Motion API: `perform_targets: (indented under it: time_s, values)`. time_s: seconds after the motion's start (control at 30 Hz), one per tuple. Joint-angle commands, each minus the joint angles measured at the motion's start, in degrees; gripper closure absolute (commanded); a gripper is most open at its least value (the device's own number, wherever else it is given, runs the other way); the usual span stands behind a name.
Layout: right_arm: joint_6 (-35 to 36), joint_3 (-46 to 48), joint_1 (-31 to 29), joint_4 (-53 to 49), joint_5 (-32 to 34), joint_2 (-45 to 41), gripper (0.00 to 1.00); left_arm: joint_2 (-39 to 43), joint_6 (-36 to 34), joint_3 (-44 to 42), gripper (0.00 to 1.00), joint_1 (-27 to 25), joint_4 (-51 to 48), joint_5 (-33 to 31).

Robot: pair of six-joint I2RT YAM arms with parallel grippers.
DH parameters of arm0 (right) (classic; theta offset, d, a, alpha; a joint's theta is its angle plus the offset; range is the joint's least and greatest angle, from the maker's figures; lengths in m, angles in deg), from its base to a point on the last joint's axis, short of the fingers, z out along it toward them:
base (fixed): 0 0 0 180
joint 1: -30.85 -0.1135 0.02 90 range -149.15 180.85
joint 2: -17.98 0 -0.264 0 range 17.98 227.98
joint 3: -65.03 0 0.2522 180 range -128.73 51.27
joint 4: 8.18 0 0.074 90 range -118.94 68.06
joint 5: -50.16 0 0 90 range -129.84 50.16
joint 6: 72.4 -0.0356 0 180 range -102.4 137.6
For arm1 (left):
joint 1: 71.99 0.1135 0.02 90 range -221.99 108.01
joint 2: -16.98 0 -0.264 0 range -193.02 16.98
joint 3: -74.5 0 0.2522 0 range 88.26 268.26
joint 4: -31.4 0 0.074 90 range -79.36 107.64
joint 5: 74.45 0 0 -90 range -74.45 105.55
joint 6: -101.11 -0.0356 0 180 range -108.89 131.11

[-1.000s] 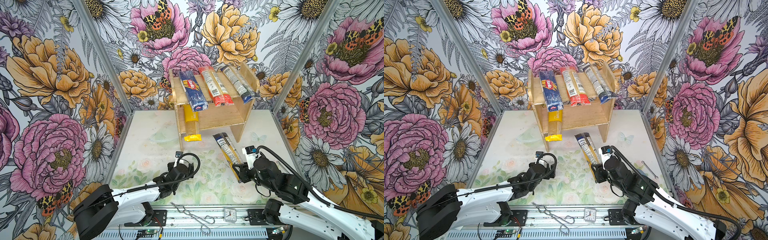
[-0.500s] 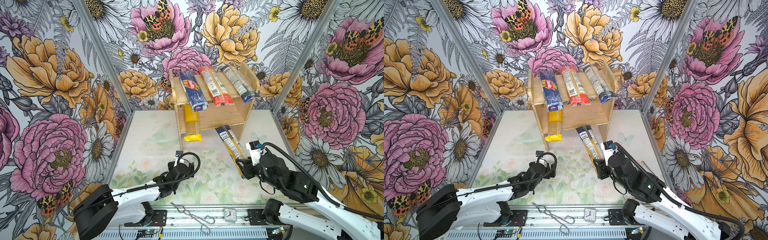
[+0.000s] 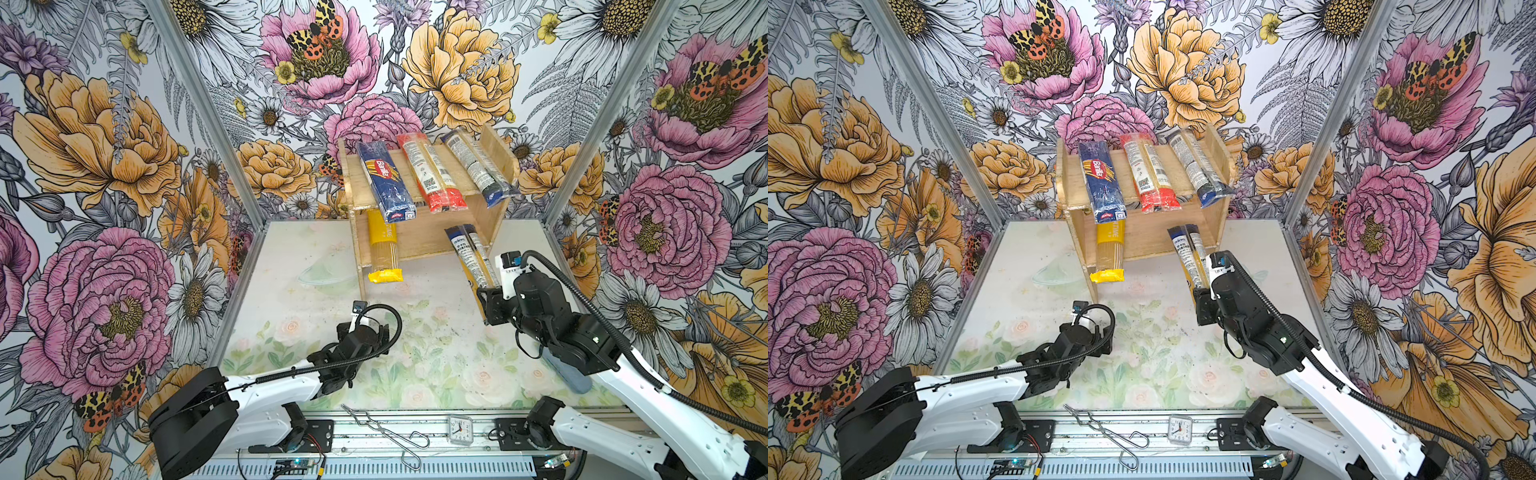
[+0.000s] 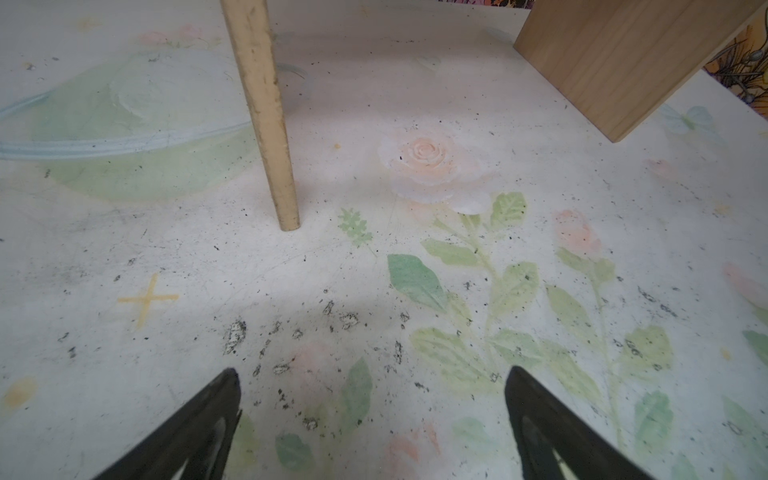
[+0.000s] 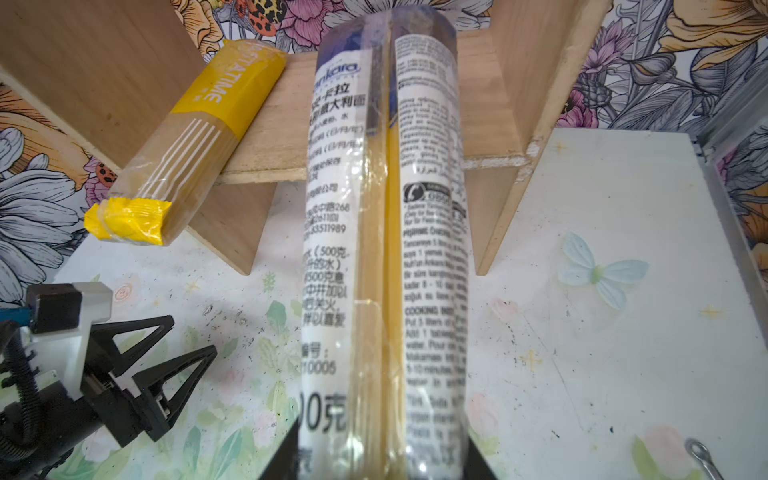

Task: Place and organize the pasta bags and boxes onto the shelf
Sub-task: 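Move the clear pack under the top shelf beside the yellow pack with the right gripper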

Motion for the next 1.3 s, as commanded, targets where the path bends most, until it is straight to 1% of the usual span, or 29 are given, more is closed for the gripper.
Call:
perform_targets:
  time_s: [0.0, 0.27, 0.43, 0.57, 0.87, 1.27]
  values:
    - [2.08, -5.59, 2.36, 8.66, -0.65, 1.13, 1.00, -0.18, -0.78, 1.42, 0.01, 0.42, 1.15, 1.11]
    - [4.47, -11.19, 6.99, 10.84, -3.15, 8.69, 1.00, -0.34, -0.77, 1.75, 0.01, 0.42, 1.18, 1.36]
    - [5.81, -13.00, 7.71, 14.53, -5.39, 13.05, 1.00, -0.03, -0.60, 1.95, 0.01, 0.37, 1.59, 1.47]
    - [7.43, -11.95, 7.76, 19.54, -7.63, 14.58, 1.00, -0.07, -0.69, 2.06, 0.01, 0.38, 1.52, 1.53]
    - [7.31, -9.60, 7.76, 25.17, -6.58, 15.92, 1.00, 0.68, -0.32, 1.69, 0.01, 0.42, 1.35, 1.54]
    - [7.10, -5.35, 7.81, 33.82, -3.48, 17.06, 1.00, 0.54, -0.07, 1.77, 0.01, 0.15, 1.25, 1.43]
